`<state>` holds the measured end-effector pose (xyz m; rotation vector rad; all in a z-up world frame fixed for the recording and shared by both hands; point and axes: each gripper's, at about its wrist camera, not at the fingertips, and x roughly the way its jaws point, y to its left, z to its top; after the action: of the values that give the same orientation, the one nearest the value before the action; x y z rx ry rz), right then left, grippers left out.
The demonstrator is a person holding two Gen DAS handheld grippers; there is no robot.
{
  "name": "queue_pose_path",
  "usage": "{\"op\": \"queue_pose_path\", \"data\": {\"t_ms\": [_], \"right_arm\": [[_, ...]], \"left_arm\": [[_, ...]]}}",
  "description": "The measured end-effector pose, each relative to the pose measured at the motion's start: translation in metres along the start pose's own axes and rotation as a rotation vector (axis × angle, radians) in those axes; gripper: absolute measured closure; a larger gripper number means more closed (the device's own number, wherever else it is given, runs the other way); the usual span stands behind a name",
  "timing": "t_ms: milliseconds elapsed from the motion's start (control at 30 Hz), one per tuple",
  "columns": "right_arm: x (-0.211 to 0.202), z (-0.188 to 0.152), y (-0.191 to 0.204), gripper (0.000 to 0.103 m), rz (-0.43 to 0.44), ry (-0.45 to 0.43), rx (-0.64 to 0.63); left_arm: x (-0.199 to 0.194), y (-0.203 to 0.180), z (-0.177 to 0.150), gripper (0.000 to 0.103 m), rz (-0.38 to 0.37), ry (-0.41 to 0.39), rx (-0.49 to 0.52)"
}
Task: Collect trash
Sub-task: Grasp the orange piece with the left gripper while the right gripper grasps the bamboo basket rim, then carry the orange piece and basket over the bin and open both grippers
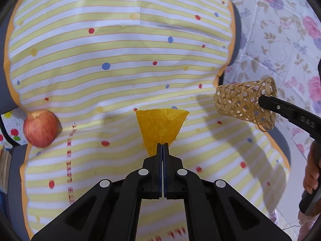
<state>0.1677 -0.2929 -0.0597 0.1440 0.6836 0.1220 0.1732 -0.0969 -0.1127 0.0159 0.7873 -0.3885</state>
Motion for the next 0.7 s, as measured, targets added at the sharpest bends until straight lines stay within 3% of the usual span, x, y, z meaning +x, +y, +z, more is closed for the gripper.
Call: {"op": "queue_pose_path", "data": {"t_ms": [200, 333, 700], "right_arm": [[-0.052, -0.036, 0.014, 0.097, 0.024, 0.014, -0.033], [-0.077, -0.060, 0.023, 0.097, -0.013, 0.000, -0.057], [-0.145, -0.114, 0.033, 0.097, 0.000, -0.023, -0.004]], "left_arm": [[-0.042, -0.015, -0.018, 0.102, -0.021, -0.035, 0.035], [-0.072, -0.022, -0.028, 0.102, -0.030, -0.064, 0.052], [-0.139, -0.038, -0.068, 0.102, -0.020, -0.109, 0.086]]}}
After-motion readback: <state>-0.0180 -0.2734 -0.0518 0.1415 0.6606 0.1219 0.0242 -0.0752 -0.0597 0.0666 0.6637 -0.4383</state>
